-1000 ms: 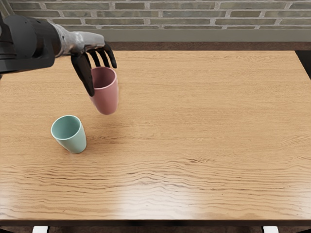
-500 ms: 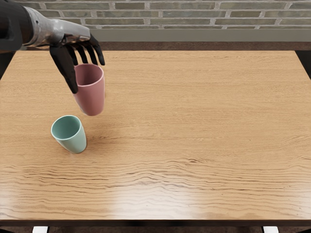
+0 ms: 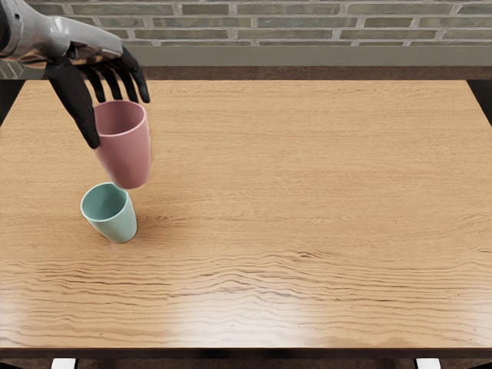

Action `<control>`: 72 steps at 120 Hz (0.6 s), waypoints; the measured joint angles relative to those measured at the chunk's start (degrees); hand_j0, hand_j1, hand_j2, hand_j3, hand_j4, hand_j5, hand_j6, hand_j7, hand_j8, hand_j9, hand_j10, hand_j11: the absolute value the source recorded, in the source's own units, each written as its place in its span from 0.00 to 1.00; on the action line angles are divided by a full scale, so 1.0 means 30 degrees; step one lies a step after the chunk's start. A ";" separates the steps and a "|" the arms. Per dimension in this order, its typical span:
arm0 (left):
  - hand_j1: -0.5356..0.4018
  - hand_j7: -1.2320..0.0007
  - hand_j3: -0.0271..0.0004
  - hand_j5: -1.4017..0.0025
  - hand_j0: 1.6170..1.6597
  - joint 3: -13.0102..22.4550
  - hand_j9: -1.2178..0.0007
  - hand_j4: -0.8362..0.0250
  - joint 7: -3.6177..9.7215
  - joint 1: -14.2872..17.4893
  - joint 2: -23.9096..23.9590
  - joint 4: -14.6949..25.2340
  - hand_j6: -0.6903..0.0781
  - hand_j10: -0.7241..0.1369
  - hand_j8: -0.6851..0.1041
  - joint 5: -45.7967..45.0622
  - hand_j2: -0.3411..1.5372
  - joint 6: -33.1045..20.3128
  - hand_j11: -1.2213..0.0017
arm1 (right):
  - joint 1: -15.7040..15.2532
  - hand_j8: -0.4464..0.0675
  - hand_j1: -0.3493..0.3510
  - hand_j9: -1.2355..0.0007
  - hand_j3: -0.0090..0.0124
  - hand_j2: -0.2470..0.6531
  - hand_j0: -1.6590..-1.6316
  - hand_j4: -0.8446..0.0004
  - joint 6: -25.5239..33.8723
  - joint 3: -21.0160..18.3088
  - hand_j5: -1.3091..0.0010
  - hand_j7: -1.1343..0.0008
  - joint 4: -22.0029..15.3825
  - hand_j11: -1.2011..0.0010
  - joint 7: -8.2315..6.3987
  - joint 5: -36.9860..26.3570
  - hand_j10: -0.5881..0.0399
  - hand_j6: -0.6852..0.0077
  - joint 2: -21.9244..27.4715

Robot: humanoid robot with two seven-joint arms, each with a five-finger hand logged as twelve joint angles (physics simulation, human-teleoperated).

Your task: Pick up cup and place in cup with left hand

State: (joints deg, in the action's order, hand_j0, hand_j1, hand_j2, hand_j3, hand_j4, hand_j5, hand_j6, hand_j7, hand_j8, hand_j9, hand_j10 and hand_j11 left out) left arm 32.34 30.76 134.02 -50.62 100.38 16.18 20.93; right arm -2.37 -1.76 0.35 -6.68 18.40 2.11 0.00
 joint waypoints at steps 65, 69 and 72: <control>0.41 0.52 0.99 0.57 0.96 0.1975 0.51 0.44 0.0027 0.0385 -0.0091 -0.0027 0.40 0.31 0.36 0.0026 0.33 0.0684 0.51 | 0.0000 0.87 0.00 1.00 0.42 0.27 0.04 1.00 0.0000 0.0000 1.00 1.00 -0.0002 1.00 0.0005 0.0000 0.94 0.99 0.0000; 0.41 0.52 0.99 0.57 0.96 0.2045 0.51 0.44 0.0027 0.0385 -0.0091 -0.0027 0.40 0.31 0.37 0.0030 0.34 0.0652 0.51 | 0.0000 0.87 0.00 1.00 0.42 0.27 0.04 1.00 0.0000 0.0000 1.00 1.00 -0.0001 1.00 0.0002 0.0000 0.94 0.99 0.0000; 0.41 0.52 0.99 0.57 0.96 0.2085 0.51 0.44 0.0028 0.0385 -0.0091 -0.0027 0.40 0.31 0.37 0.0032 0.34 0.0621 0.51 | 0.0000 0.87 0.00 1.00 0.42 0.27 0.04 1.00 0.0000 0.0000 1.00 1.00 -0.0001 1.00 0.0001 0.0000 0.94 0.99 0.0000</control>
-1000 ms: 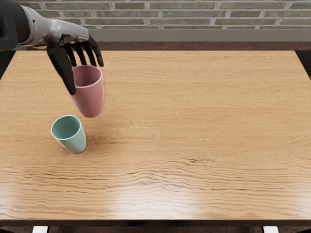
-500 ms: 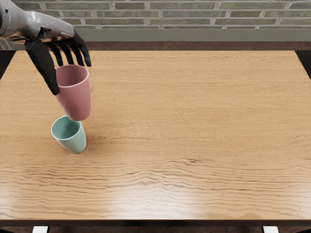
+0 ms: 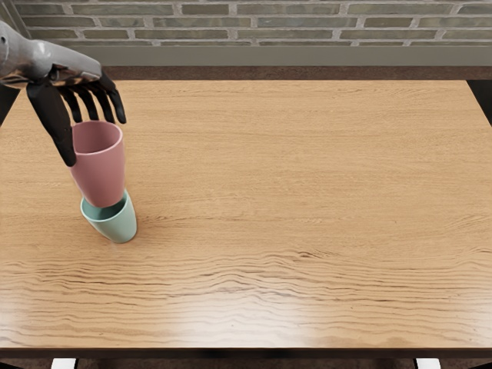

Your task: Pick up cup and place in cup with left hand

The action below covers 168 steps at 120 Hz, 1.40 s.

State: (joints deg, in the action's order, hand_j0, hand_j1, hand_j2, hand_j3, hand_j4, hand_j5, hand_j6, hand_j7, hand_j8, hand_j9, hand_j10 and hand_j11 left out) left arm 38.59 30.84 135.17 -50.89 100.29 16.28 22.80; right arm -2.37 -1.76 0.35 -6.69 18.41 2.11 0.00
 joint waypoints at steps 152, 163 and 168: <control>0.40 0.52 0.99 0.58 0.96 0.0831 0.51 0.44 -0.0034 -0.2873 0.1172 -0.0320 0.41 0.31 0.38 0.1018 0.33 -0.3322 0.51 | 0.0000 0.87 0.00 1.00 0.42 0.27 0.04 1.00 0.0001 0.0000 1.00 1.00 -0.0003 1.00 0.0008 0.0000 0.94 0.99 0.0000; 0.41 0.52 0.99 0.58 0.96 0.0810 0.51 0.44 -0.0054 -0.3259 0.1455 -0.0368 0.41 0.31 0.37 0.1030 0.33 -0.3490 0.52 | 0.0000 0.87 0.00 1.00 0.42 0.27 0.04 1.00 0.0000 0.0000 1.00 1.00 -0.0004 1.00 0.0001 0.0000 0.94 0.99 0.0000; 0.40 0.52 0.99 0.58 0.96 0.0806 0.52 0.44 -0.0065 -0.3332 0.1517 -0.0381 0.40 0.31 0.37 0.1030 0.33 -0.3557 0.52 | 0.0000 0.87 0.00 1.00 0.42 0.27 0.04 1.00 0.0000 0.0000 1.00 1.00 -0.0002 1.00 0.0004 0.0000 0.94 0.99 0.0000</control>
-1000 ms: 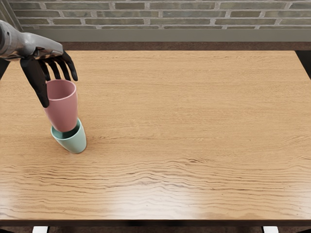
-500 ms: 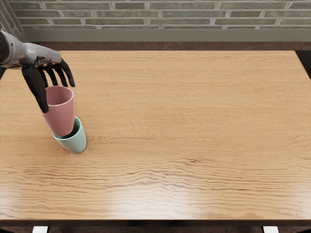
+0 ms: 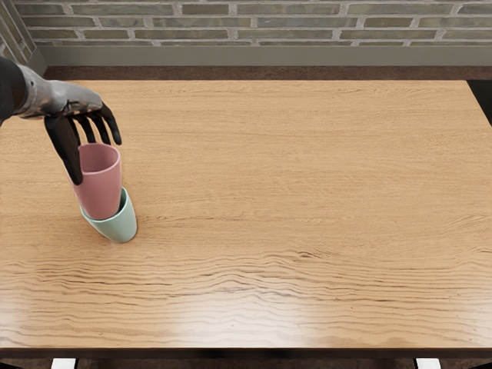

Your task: Pick up cup and place in cup with left hand

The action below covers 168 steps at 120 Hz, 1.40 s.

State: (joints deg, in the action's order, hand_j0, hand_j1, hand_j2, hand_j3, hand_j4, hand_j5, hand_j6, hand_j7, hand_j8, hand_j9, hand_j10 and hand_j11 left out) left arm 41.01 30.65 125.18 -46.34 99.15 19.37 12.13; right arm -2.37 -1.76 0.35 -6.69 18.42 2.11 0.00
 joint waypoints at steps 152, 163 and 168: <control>0.90 0.96 0.99 0.96 0.96 -0.6396 0.96 0.92 -0.1441 -0.3260 -0.4426 -0.0788 0.84 0.79 0.82 -0.4391 0.19 0.5156 0.96 | 0.0000 0.87 0.00 1.00 0.42 0.27 0.04 1.00 0.0000 0.0000 1.00 1.00 0.0003 1.00 -0.0005 0.0000 0.94 0.99 0.0000; 0.90 0.97 0.99 0.97 0.96 -0.7322 0.97 0.93 -0.1972 -0.3477 -0.4343 -0.0843 0.85 0.80 0.82 -0.5616 0.19 0.6348 0.96 | 0.0000 0.87 0.00 1.00 0.42 0.27 0.04 1.00 0.0001 0.0000 1.00 1.00 0.0003 1.00 -0.0002 0.0000 0.94 0.99 0.0000; 0.91 0.97 0.99 0.97 0.96 -0.7729 0.97 0.93 -0.2212 -0.3989 -0.4272 -0.0855 0.85 0.80 0.83 -0.6119 0.19 0.6770 0.97 | 0.0000 0.87 0.00 1.00 0.42 0.27 0.04 1.00 0.0001 0.0000 1.00 1.00 0.0001 1.00 -0.0001 0.0000 0.94 0.99 0.0000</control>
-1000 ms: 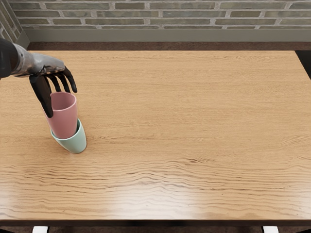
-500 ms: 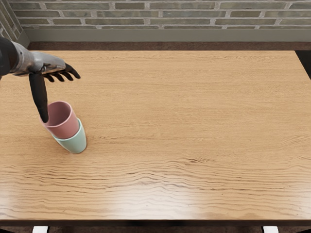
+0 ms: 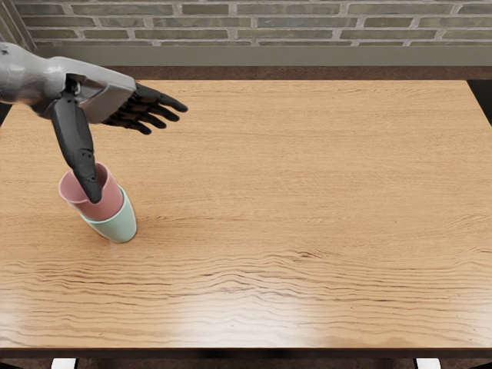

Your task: Pick up cup and place in cup with left hand

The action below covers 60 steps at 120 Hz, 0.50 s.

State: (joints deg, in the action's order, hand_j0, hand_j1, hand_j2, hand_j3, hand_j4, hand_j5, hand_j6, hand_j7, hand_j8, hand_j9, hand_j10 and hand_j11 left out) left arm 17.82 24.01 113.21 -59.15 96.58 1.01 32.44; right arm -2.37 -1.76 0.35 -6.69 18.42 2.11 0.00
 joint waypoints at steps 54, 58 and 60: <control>0.91 0.98 0.99 0.98 0.96 -0.5066 0.98 0.94 -0.0548 -0.4631 0.2422 -0.0351 0.87 0.81 0.84 -0.3054 0.18 0.0848 0.97 | 0.0000 0.87 0.00 1.00 0.42 0.27 0.04 1.00 -0.0001 0.0000 1.00 1.00 0.0000 1.00 0.0001 -0.0002 0.94 0.99 0.0000; 0.92 0.98 0.99 0.98 0.96 -0.5184 0.98 0.94 -0.0544 -0.4659 0.2648 -0.0493 0.87 0.81 0.84 -0.3076 0.18 0.0852 0.97 | 0.0000 0.87 0.00 1.00 0.42 0.27 0.04 1.00 -0.0001 0.0000 1.00 1.00 0.0000 1.00 0.0002 -0.0002 0.94 0.99 0.0000; 0.92 0.98 0.99 0.98 0.96 -0.5231 0.98 0.94 -0.0542 -0.4661 0.2703 -0.0554 0.87 0.81 0.84 -0.3081 0.18 0.0852 0.98 | 0.0000 0.87 0.00 1.00 0.42 0.27 0.04 1.00 -0.0001 0.0000 1.00 1.00 0.0001 1.00 0.0004 -0.0001 0.94 0.99 0.0000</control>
State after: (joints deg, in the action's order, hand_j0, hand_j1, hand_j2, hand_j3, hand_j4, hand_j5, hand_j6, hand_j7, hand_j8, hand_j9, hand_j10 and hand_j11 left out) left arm 2.13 22.39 99.23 -51.05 94.92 -8.23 34.99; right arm -2.37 -1.76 0.35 -6.69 18.43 2.11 0.00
